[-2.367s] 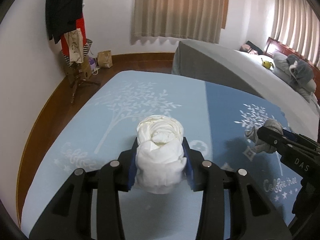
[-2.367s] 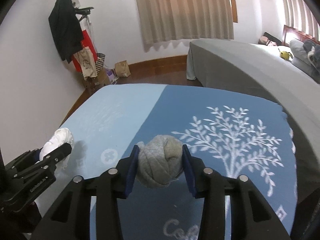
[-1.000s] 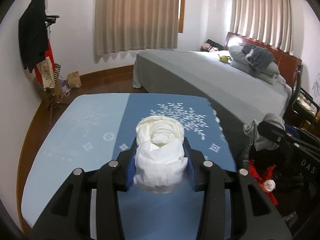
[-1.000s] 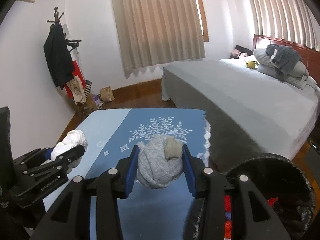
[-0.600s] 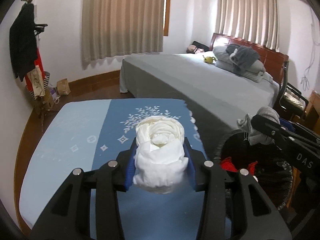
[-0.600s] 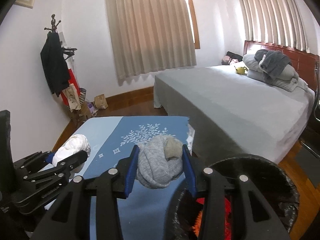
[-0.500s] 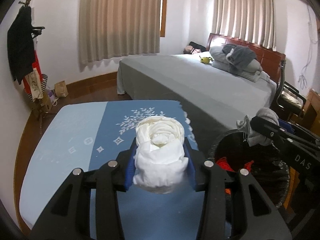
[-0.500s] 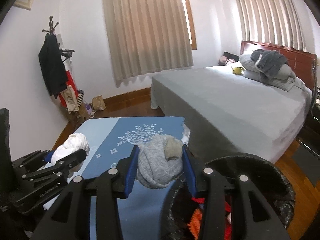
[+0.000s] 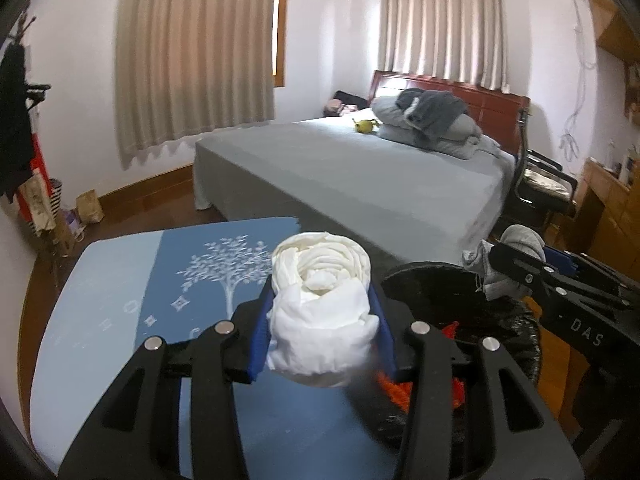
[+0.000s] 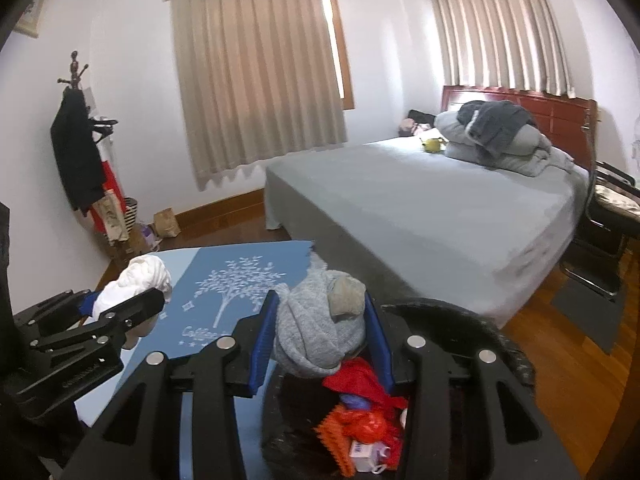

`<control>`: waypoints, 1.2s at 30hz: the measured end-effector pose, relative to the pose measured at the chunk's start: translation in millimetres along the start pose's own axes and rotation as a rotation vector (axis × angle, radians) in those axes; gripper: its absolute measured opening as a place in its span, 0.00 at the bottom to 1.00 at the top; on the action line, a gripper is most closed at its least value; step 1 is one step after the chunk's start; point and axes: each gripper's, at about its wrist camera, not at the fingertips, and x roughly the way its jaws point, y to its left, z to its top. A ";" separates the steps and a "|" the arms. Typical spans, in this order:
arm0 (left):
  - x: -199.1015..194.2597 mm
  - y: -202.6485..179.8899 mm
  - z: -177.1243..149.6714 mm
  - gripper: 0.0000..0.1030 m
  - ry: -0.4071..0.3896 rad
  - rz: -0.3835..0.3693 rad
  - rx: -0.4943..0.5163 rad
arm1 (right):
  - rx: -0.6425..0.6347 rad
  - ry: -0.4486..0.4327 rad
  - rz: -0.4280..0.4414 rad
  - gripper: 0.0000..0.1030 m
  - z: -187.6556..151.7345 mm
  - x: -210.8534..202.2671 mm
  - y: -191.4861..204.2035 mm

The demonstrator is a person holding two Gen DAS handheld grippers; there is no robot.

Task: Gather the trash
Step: 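Carry the white bundle and grey sock over the trash bin with both tools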

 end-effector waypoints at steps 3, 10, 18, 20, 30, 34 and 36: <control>2.4 -14.6 2.3 0.42 -0.003 -0.025 0.021 | 0.007 -0.007 -0.029 0.41 -0.5 -6.6 -11.4; 6.8 -44.0 1.6 0.42 -0.005 -0.070 0.058 | 0.035 -0.014 -0.082 0.41 -4.1 -18.7 -37.3; 12.9 -68.7 3.1 0.43 -0.007 -0.124 0.096 | 0.053 -0.016 -0.131 0.41 -8.9 -28.2 -55.1; 14.8 -75.9 2.9 0.43 -0.008 -0.132 0.107 | 0.058 -0.015 -0.143 0.41 -9.5 -29.5 -59.7; 30.0 -93.8 -2.2 0.43 0.006 -0.173 0.138 | 0.074 0.004 -0.190 0.41 -17.9 -29.6 -78.3; 42.0 -96.7 -5.0 0.43 0.018 -0.184 0.145 | 0.082 0.018 -0.202 0.41 -21.6 -24.3 -86.6; 50.0 -97.4 -7.5 0.43 0.028 -0.191 0.146 | 0.085 0.026 -0.206 0.41 -23.5 -20.2 -89.9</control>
